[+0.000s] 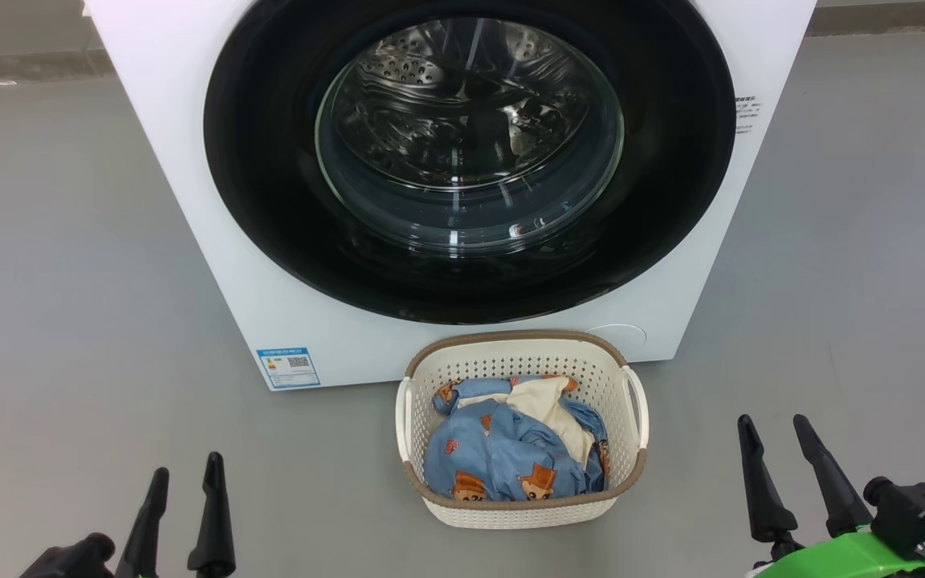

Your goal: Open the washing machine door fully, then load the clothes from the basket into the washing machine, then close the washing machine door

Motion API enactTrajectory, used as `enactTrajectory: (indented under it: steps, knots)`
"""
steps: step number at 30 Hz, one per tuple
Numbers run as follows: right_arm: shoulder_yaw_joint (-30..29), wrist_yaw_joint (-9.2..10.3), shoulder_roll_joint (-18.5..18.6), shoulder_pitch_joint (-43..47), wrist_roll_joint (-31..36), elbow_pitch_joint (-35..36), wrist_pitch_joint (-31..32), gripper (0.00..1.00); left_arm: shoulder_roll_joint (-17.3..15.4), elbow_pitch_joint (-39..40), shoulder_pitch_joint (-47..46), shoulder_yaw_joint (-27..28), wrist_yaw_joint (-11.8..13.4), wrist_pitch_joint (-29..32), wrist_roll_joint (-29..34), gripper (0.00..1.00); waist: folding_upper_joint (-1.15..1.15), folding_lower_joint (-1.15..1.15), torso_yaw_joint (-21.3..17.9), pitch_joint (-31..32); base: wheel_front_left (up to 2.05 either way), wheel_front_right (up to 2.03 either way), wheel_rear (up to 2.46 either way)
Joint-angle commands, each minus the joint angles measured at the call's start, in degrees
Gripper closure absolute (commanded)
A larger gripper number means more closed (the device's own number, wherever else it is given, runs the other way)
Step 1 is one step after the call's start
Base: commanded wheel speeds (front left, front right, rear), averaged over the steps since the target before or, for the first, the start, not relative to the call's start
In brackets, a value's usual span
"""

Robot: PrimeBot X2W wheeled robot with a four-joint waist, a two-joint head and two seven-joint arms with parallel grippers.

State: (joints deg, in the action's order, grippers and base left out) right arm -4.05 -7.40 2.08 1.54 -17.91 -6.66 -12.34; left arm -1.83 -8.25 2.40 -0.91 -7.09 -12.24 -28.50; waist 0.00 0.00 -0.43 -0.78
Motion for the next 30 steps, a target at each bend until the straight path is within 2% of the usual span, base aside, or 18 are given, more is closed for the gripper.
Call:
enactTrajectory:
  steps: [1,11,30]
  knots:
    - [1.7,-0.08,0.7,0.1,2.4,1.1,-1.0,0.00,-0.9,1.9,-0.9,1.5,-0.4,-1.0,2.2,0.00,0.00,0.00,0.0,0.0,0.00,0.00,0.00]
    - [2.0,-0.09,0.8,0.1,9.2,1.1,-2.6,0.00,-1.0,3.0,-0.4,1.8,-0.4,-2.7,9.5,0.00,0.00,0.00,-0.1,-0.5,0.00,0.00,0.00]
    - [1.8,-0.09,0.8,0.0,9.0,1.1,-2.7,0.00,-1.0,3.3,-0.3,2.4,-0.4,-2.8,9.8,0.00,0.00,0.00,0.0,-0.5,0.00,0.00,0.00]
